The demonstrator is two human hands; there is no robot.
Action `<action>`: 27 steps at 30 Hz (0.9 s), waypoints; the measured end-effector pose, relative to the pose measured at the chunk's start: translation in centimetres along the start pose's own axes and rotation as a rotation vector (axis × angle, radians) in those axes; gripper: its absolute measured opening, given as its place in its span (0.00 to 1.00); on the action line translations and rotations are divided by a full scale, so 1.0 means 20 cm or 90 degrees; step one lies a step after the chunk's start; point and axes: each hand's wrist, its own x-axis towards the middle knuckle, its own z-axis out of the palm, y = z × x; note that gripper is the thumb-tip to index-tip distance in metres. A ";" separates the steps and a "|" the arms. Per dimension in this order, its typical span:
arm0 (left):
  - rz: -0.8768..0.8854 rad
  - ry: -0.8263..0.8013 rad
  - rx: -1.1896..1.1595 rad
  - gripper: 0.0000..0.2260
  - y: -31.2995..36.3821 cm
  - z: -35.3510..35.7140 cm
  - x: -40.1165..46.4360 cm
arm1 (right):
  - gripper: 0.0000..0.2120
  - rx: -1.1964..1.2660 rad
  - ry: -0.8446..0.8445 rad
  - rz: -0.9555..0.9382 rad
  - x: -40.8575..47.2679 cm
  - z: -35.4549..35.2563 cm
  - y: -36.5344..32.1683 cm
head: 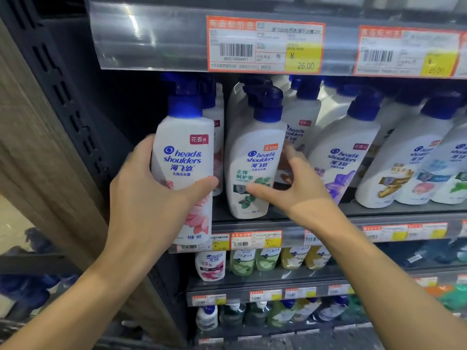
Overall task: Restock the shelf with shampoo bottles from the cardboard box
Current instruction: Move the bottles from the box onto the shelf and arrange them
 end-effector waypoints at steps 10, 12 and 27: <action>-0.013 0.049 -0.028 0.33 -0.03 0.14 0.09 | 0.50 -0.471 -0.165 0.045 -0.14 0.18 0.20; -0.019 0.055 -0.036 0.34 -0.05 0.17 0.09 | 0.50 -0.494 -0.144 0.028 -0.15 0.19 0.21; -0.048 -0.038 0.009 0.43 -0.23 0.20 0.04 | 0.54 -0.491 -0.089 0.043 -0.15 0.23 0.22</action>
